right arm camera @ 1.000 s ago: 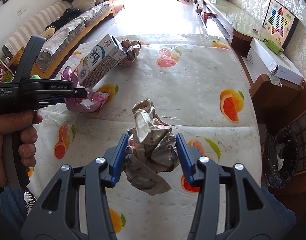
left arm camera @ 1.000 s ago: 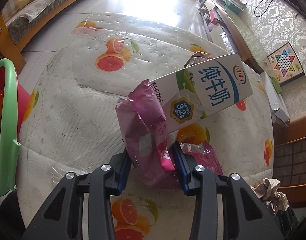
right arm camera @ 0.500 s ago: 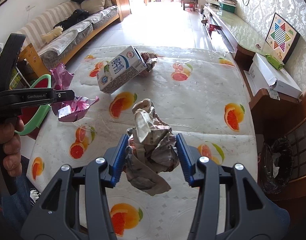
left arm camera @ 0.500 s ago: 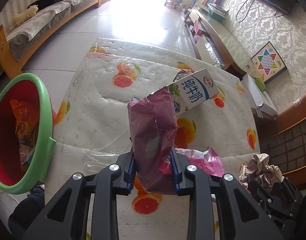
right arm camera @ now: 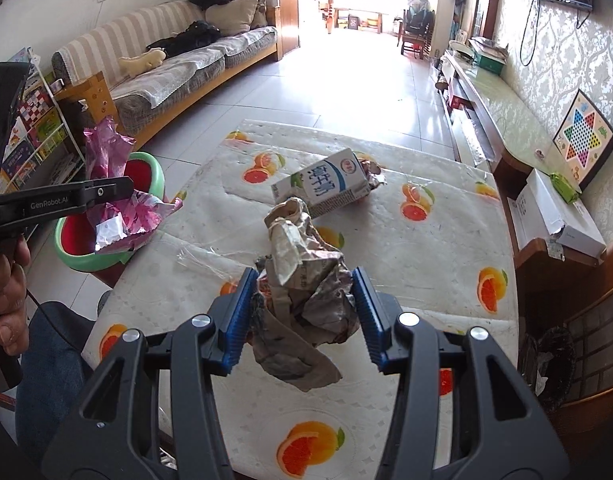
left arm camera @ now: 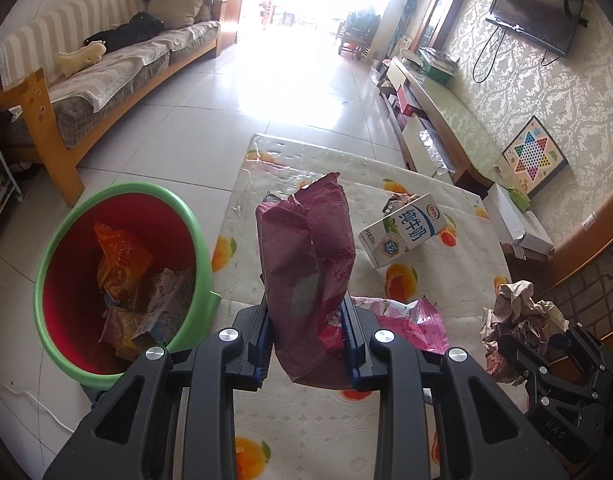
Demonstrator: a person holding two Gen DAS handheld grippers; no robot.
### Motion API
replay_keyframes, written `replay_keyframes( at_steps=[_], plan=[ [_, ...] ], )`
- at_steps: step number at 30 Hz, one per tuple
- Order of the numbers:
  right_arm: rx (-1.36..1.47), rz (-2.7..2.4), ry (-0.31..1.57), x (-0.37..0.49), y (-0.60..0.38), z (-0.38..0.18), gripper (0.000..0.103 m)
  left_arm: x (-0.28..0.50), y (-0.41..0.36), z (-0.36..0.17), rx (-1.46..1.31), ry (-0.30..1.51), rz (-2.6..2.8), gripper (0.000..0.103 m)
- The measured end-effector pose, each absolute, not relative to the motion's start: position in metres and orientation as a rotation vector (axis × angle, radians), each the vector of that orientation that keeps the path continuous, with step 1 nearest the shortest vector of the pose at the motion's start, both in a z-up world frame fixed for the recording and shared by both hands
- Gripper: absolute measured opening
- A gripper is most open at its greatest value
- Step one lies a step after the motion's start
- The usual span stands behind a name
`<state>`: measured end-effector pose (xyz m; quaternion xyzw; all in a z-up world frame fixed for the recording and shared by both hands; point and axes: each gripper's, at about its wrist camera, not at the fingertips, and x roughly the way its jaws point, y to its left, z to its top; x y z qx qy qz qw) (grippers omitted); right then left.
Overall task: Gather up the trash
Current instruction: 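Carry the pink wrapper and foil ball over the red bin and release both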
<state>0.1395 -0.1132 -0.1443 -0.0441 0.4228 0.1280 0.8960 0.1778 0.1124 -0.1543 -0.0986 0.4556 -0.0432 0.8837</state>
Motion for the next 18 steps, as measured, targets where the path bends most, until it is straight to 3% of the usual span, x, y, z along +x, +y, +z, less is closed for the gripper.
replay_keyframes(
  at_steps=[18],
  plan=[
    [-0.187, 0.406, 0.808, 0.161, -0.007, -0.121, 0.047, 0.183, 0.243, -0.154, -0.269, 0.921, 0.105, 0.027]
  ],
)
